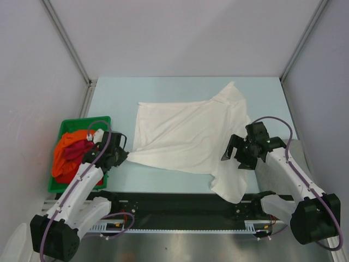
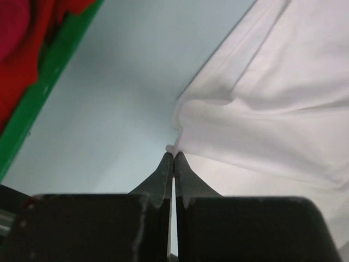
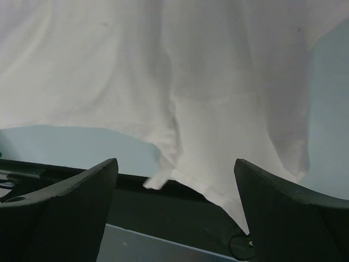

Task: Fold and stack the t-shirts
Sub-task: Flatten the tshirt out

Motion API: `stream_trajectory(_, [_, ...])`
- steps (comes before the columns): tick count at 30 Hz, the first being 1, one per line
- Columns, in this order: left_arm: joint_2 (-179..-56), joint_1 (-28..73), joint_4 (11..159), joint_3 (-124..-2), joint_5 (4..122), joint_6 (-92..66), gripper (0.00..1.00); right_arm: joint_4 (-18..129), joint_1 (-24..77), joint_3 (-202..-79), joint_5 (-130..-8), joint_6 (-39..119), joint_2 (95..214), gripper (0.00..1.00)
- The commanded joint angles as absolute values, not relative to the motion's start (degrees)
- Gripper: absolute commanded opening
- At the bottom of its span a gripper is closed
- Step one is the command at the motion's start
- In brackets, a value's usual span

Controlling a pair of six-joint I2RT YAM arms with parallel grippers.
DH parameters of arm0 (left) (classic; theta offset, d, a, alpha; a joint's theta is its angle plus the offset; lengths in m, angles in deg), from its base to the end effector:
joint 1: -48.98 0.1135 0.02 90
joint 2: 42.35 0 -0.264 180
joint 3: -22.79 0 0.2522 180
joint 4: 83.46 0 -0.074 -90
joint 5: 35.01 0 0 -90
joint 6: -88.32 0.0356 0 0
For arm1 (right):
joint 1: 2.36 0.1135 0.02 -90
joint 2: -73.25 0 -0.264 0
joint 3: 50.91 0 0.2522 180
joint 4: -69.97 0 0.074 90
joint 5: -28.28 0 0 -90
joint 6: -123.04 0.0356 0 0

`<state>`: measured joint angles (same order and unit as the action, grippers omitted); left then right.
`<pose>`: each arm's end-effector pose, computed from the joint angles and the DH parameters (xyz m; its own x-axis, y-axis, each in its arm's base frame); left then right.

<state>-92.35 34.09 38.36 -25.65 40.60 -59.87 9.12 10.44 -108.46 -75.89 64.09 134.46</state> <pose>0.1541 -0.0318 0.2152 -0.5487 -0.7059 -0.4480 -0.6420 0.6990 -0.3151 0.1846 0.0509 0.2308 -0.9179 0.3043 -0.2547 0.1820 0.8932 0.4113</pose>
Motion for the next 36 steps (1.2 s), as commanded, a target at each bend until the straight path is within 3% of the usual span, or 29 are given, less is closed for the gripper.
stream_trajectory(1, [-91.83, 33.78, 37.6, -31.31, 32.14, -52.4, 0.0, 7.35, 9.95, -108.17, -72.62, 66.7, 133.63, 0.94])
stream_trajectory(8, [-100.87, 34.04, 47.36, -37.62, 30.65, -44.93, 0.0, 6.2, 10.3, -104.93, -73.76, 68.72, 134.5, 0.82])
stream_trajectory(15, [-103.79, 34.13, 47.36, -42.92, 29.85, -41.49, 0.01, 18.58, 10.39, -100.97, -69.81, 69.42, 138.97, 0.35])
stream_trajectory(18, [-101.42, 34.13, 47.1, -42.39, 30.64, -41.58, 0.0, 22.09, 10.56, -100.79, -66.65, 70.21, 142.58, 0.31])
stream_trajectory(22, [-99.3, 34.22, 47.01, -41.69, 32.92, -41.93, 0.0, 30.53, 11.44, -100.96, -64.0, 71.01, 148.47, 0.31])
stream_trajectory(26, [-98.34, 34.22, 46.84, -41.16, 33.81, -42.37, 0.0, 38.88, 11.88, -106.4, -63.38, 70.13, 162.4, 0.31])
stream_trajectory(32, [-98.42, 35.0, 46.22, -42.21, 32.5, -41.06, 0.0, 33.05, 13.11, -130.34, -65.85, 65.39, 179.84, 0.35])
stream_trajectory(35, [-98.95, 36.15, 45.78, -42.91, 32.14, -40.26, 0.0, 22.95, 13.11, -139.34, -65.15, 64.51, 182.85, 0.45])
stream_trajectory(36, [-99.04, 36.67, 45.78, -43.09, 32.31, -40.09, 0.0, 20.99, 12.94, -139.9, -64.71, 64.16, 180.32, 0.55])
